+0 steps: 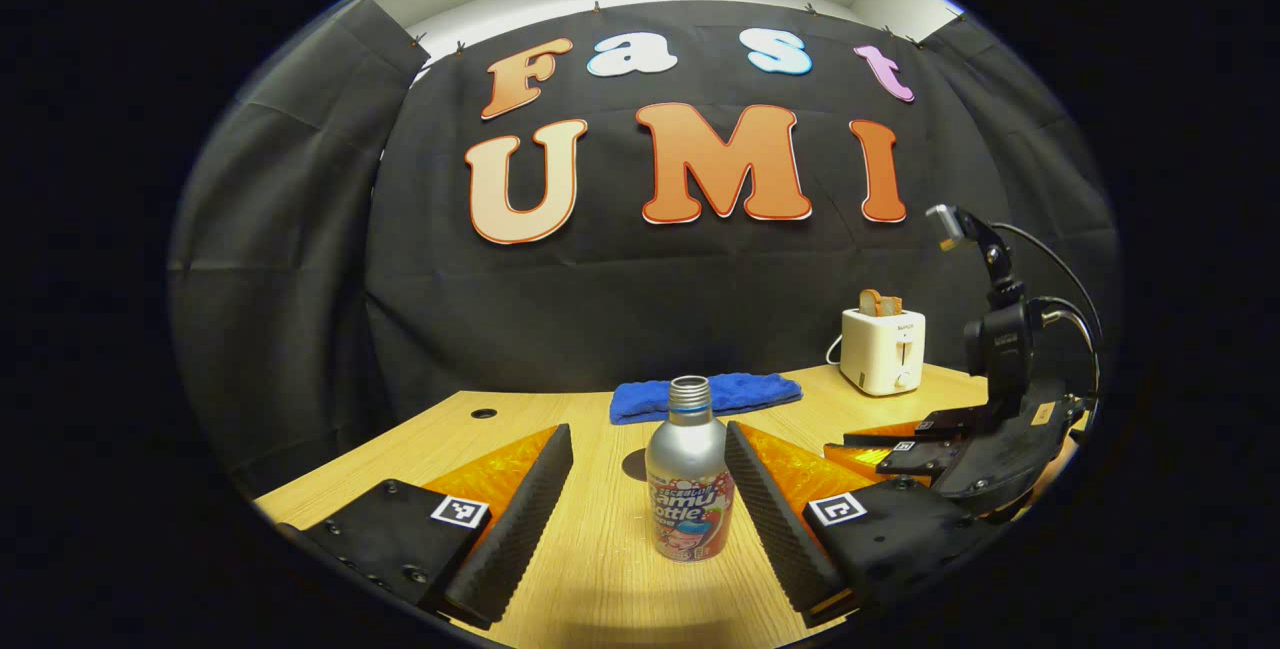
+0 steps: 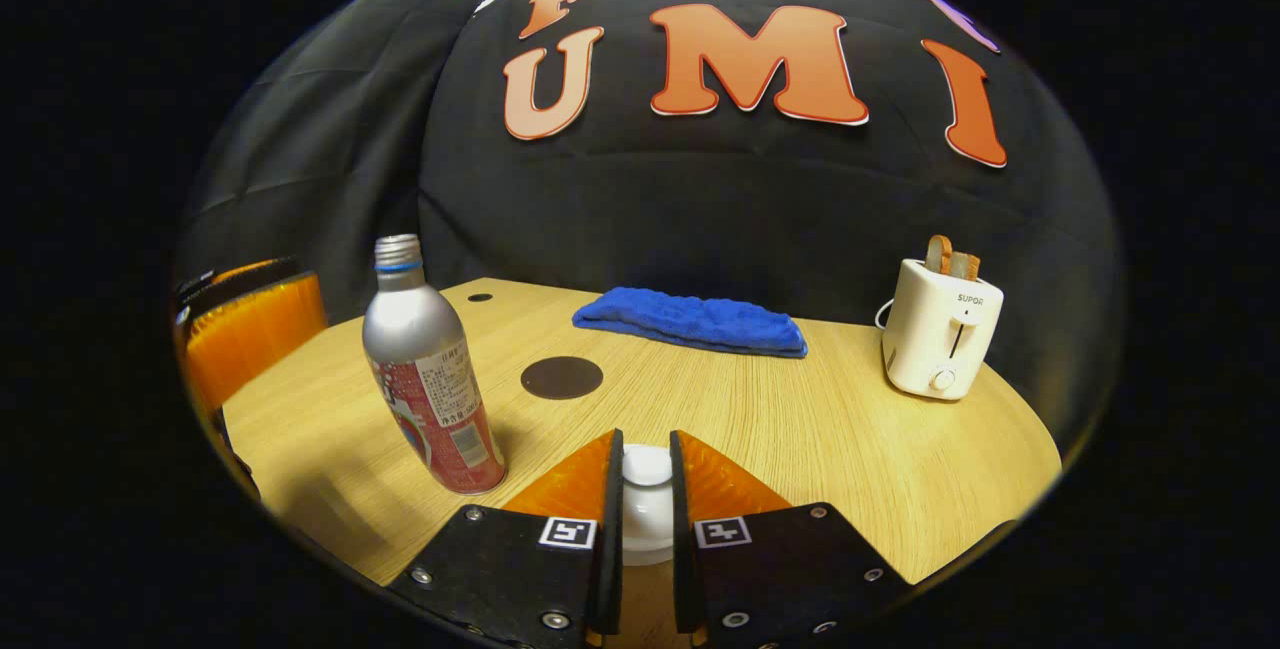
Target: Open the teacup lid with one hand, grasp the water bottle and pour water into the teacup with the other hand; after pouring, place the water bottle on the coaster and then close the teacup lid.
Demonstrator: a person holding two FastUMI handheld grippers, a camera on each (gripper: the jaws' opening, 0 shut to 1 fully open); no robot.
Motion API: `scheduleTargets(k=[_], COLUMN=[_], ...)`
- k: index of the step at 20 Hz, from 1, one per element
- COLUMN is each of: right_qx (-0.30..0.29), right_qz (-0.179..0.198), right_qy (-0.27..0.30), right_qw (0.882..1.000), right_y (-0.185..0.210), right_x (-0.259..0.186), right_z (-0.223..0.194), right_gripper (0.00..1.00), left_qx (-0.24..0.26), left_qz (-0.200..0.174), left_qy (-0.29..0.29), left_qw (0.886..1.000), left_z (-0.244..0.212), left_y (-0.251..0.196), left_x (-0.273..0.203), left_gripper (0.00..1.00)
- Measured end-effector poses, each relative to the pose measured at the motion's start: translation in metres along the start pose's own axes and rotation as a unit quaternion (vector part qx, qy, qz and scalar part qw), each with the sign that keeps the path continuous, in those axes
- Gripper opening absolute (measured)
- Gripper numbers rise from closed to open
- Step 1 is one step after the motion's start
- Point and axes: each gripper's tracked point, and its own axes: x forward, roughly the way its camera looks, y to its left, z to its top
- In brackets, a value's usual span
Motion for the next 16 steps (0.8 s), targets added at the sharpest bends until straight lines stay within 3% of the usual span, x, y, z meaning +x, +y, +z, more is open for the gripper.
scheduleTargets(k=[13,14,16], right_qx=[0.019,0.022,0.025], right_qz=[-0.039,-0.042,-0.048], right_qy=[-0.045,-0.046,-0.046], right_qw=[0.998,0.998,0.997], right_y=[-0.052,-0.057,-0.064], right_x=[-0.039,-0.042,-0.046], right_z=[0.025,0.025,0.024], right_gripper=[0.22,0.21,0.21], left_qx=[-0.036,-0.033,-0.031], left_qz=[-0.023,-0.02,-0.013], left_qy=[0.067,0.073,0.083], left_qw=[0.997,0.997,0.996], left_z=[-0.053,-0.057,-0.064], left_y=[-0.026,-0.026,-0.023], left_x=[0.028,0.03,0.037], left_gripper=[1.0,0.95,1.0])
